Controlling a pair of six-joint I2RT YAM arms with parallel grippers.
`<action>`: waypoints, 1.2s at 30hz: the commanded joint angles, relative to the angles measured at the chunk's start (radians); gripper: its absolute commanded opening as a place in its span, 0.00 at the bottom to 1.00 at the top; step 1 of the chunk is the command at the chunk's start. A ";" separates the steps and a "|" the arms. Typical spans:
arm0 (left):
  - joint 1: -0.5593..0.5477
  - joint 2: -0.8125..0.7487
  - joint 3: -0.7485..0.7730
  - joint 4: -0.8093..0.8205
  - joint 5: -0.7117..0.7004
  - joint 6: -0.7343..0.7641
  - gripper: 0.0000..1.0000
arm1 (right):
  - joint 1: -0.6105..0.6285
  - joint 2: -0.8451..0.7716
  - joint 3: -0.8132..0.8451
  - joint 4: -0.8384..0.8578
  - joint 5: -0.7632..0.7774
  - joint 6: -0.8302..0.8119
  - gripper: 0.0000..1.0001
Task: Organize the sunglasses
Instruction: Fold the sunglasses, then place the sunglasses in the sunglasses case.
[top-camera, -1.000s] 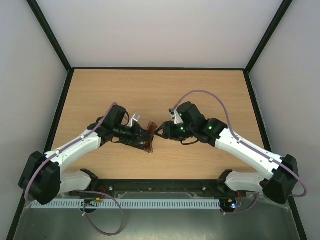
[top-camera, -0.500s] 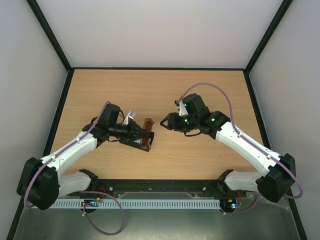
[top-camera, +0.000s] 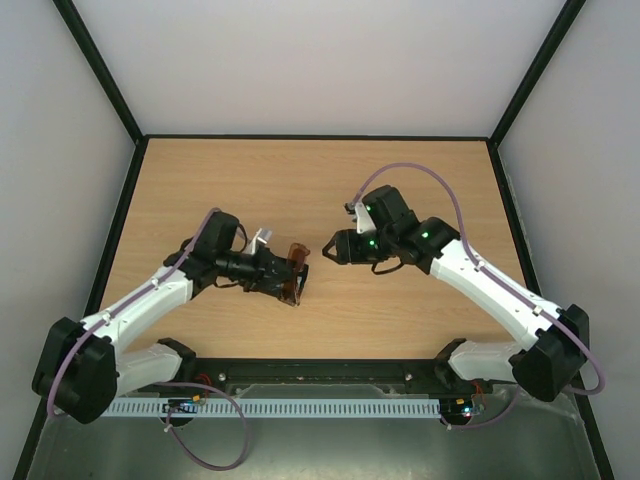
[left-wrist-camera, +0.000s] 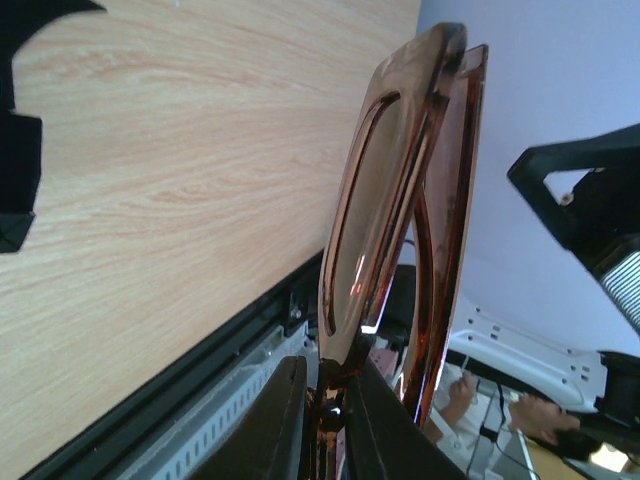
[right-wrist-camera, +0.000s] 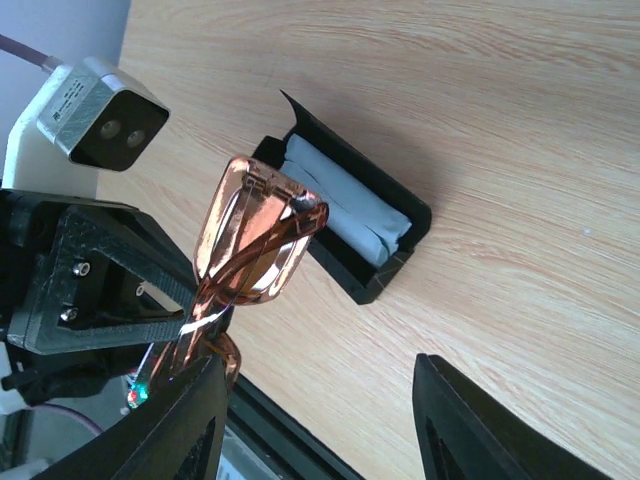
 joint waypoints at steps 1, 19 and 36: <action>0.005 0.011 -0.025 0.009 0.125 -0.006 0.02 | 0.021 0.027 0.071 -0.180 0.043 -0.180 0.54; -0.004 -0.056 -0.102 0.013 0.199 -0.077 0.02 | 0.176 -0.052 0.137 -0.253 0.086 -0.263 0.59; 0.009 -0.017 -0.019 -0.013 -0.014 -0.052 0.02 | 0.220 0.053 0.191 -0.076 -0.099 0.088 0.50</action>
